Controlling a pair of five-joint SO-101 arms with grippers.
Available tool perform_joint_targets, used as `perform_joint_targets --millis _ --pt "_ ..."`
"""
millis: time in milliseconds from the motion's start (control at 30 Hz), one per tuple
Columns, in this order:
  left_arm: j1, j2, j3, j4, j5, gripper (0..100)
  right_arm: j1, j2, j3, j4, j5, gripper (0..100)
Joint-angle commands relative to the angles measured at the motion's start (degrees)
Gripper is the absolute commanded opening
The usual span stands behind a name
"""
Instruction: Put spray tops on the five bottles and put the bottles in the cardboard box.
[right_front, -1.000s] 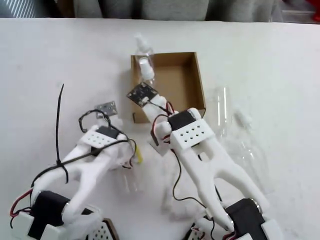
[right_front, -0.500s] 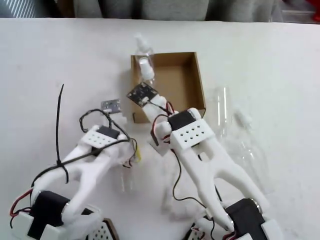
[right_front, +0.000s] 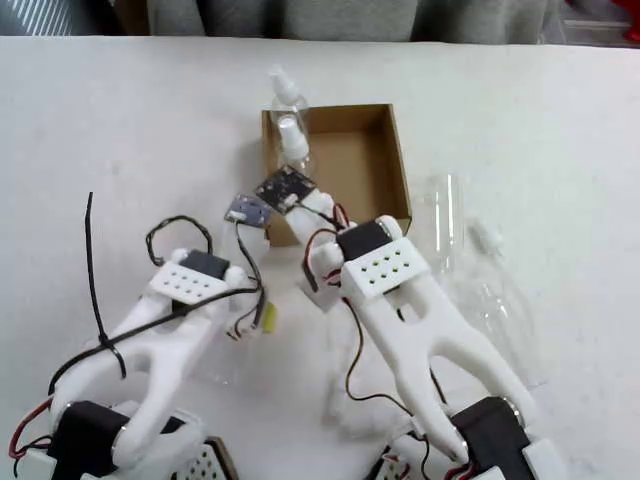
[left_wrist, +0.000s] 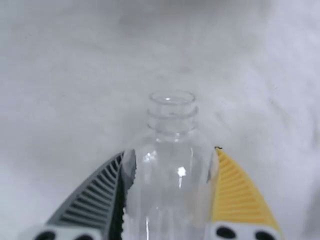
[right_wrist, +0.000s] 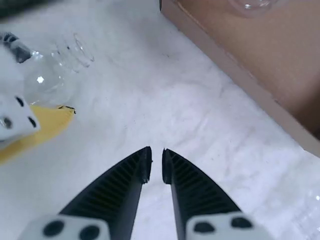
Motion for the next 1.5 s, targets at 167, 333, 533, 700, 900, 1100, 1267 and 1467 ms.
perform_joint_targets --millis 167,333,533,700,900,1100,1267,1467 --pt "-1.3 -2.8 -1.1 -0.6 3.8 22 1.3 -0.8 -2.9 0.7 0.4 2.3" --pt "-4.1 -2.8 -1.4 -1.0 4.2 24 1.3 -0.8 -2.9 0.7 0.4 2.3" --pt "-3.7 -2.8 -1.6 1.2 4.1 30 1.3 -0.8 -2.9 0.7 0.4 2.3" --pt "-3.7 -2.8 -1.6 1.9 4.6 34 1.3 -0.8 -2.9 0.7 0.4 2.3" --pt "-4.0 -2.8 -2.3 1.9 4.6 32 1.3 -0.8 -2.9 0.7 0.4 2.3" --pt "-3.6 -2.3 -3.5 2.2 9.8 32 1.3 -0.8 -2.9 0.7 0.5 2.3" --pt "-3.6 4.3 -8.4 5.7 10.5 33 1.3 -0.8 -2.9 0.7 0.5 2.3" --pt "-3.7 16.3 -17.0 10.5 10.7 32 1.3 -0.8 -2.9 0.7 0.5 2.3"
